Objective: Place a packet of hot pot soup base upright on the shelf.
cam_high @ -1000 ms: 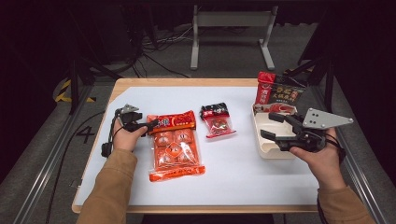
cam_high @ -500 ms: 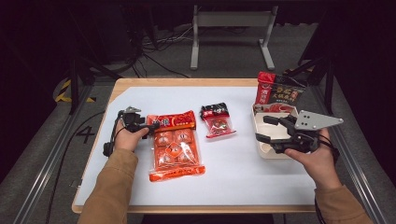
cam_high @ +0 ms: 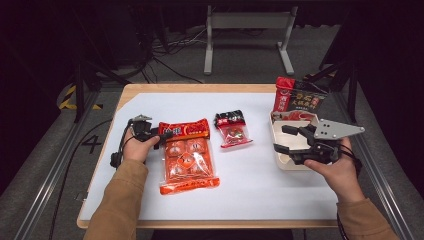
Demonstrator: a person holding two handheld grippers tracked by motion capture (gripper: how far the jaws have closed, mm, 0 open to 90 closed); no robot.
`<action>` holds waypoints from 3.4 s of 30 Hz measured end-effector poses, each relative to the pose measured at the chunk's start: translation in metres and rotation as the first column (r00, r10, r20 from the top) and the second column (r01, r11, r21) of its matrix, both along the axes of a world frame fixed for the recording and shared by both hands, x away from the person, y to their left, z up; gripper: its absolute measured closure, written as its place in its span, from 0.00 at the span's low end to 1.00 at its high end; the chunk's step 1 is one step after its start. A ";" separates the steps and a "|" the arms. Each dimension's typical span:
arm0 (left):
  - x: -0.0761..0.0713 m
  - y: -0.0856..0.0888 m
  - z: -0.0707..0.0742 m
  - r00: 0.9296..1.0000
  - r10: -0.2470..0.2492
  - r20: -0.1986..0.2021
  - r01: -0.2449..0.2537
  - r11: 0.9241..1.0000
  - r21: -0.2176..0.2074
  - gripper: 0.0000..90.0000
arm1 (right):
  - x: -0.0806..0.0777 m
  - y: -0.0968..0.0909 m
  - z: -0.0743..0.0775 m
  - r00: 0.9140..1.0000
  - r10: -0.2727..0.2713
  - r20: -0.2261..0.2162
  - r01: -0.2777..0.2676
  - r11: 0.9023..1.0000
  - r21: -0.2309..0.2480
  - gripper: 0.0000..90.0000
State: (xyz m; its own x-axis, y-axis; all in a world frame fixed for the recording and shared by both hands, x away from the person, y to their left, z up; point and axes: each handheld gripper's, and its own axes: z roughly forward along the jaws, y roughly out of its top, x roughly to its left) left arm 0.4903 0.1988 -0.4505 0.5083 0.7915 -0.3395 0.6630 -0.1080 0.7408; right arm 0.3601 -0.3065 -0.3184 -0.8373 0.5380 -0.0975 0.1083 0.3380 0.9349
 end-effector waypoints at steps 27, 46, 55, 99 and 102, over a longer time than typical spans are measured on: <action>0.007 -0.007 0.003 0.999 0.042 0.025 -0.044 0.995 0.085 0.99 | 0.008 0.005 -0.013 0.998 0.019 -0.067 -0.016 0.999 0.033 0.44; -0.020 -0.009 0.055 0.986 0.018 0.165 -0.029 0.997 0.064 1.00 | 0.008 0.006 -0.011 0.987 0.025 -0.161 -0.008 0.994 0.105 0.56; -0.042 -0.011 0.086 0.970 -0.015 0.243 0.004 0.999 0.043 1.00 | 0.008 0.010 -0.013 0.984 0.033 -0.176 -0.016 0.995 0.096 0.59; -0.158 -0.075 0.192 0.776 -0.337 0.533 0.358 0.931 0.068 1.00 | 0.004 0.033 -0.025 0.984 0.090 -0.157 -0.079 0.994 0.075 0.46; -0.163 -0.081 0.196 0.759 -0.361 0.541 0.382 0.921 0.078 1.00 | 0.004 0.035 -0.025 0.984 0.101 -0.149 -0.090 0.993 0.078 0.43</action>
